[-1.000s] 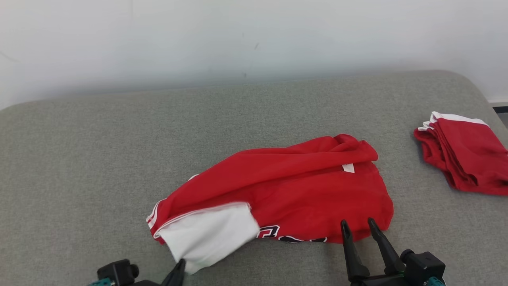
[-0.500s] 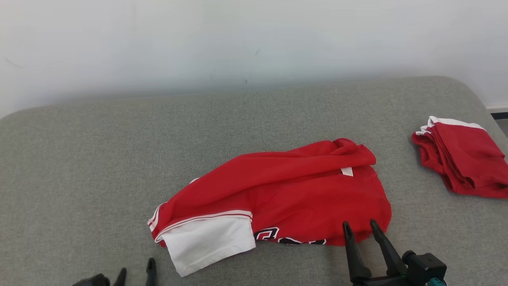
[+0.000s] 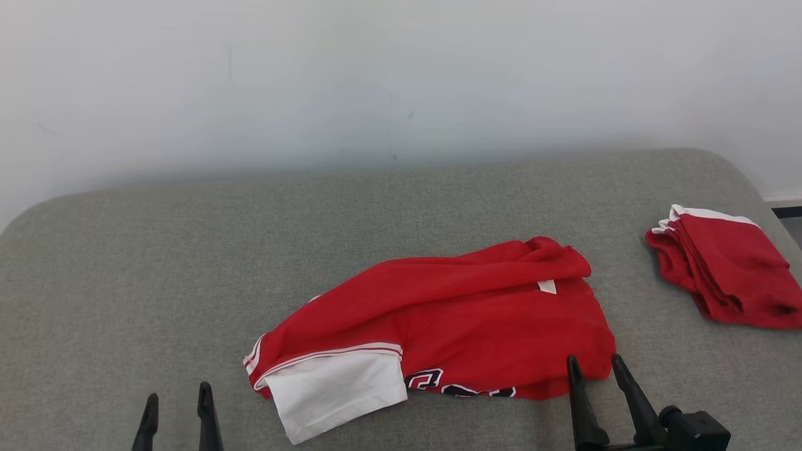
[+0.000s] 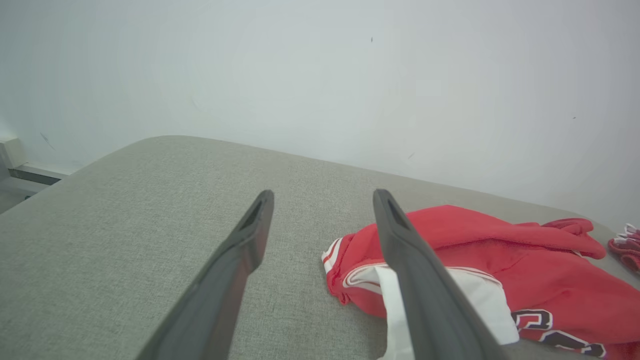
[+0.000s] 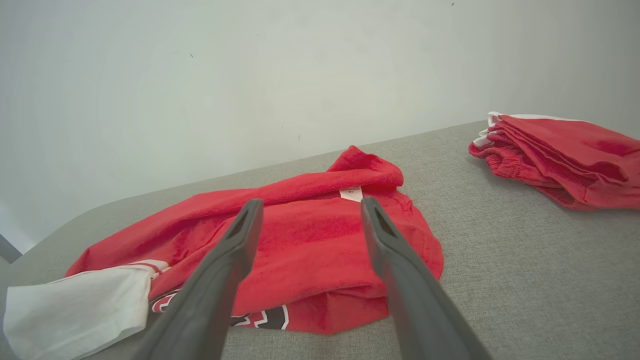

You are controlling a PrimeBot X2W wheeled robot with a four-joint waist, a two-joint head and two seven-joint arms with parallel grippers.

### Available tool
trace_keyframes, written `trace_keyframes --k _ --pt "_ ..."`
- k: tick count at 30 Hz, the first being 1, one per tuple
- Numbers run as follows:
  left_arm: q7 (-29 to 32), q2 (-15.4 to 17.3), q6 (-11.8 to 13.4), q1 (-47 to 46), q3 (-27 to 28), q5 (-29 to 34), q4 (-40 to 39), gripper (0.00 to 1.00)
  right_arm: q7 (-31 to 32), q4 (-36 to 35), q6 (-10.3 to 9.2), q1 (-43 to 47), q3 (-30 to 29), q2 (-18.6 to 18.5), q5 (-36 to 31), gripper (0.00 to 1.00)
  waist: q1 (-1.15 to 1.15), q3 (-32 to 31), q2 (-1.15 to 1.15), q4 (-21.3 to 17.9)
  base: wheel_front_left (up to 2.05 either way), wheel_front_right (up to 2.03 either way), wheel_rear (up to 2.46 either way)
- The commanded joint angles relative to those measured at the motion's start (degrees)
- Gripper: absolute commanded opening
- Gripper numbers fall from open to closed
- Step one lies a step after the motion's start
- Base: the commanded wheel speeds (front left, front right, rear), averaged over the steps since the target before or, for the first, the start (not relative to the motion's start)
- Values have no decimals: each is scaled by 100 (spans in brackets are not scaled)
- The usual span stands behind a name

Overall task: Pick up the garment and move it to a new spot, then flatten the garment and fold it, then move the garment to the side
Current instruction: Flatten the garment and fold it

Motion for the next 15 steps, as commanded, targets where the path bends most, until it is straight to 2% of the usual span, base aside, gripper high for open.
trace_keyframes --k 1,4,8,15 --pt "-14 -211 -229 181 272 296 -90 100 -30 -7 -13 66 -29 16 -29 100 0 -55 0 10 0 0 0" --pt "-14 -596 -629 356 737 751 -186 100 -49 23 -13 83 -51 16 -29 100 0 -104 0 13 0 0 0" --pt "-15 -881 -1099 540 1107 1303 -146 100 -43 67 -13 129 -92 17 -88 100 0 -170 0 18 0 0 0" --pt "-16 -1046 -1272 739 1340 1908 222 100 65 160 -13 224 -159 16 -176 100 0 -290 0 -49 0 0 0"
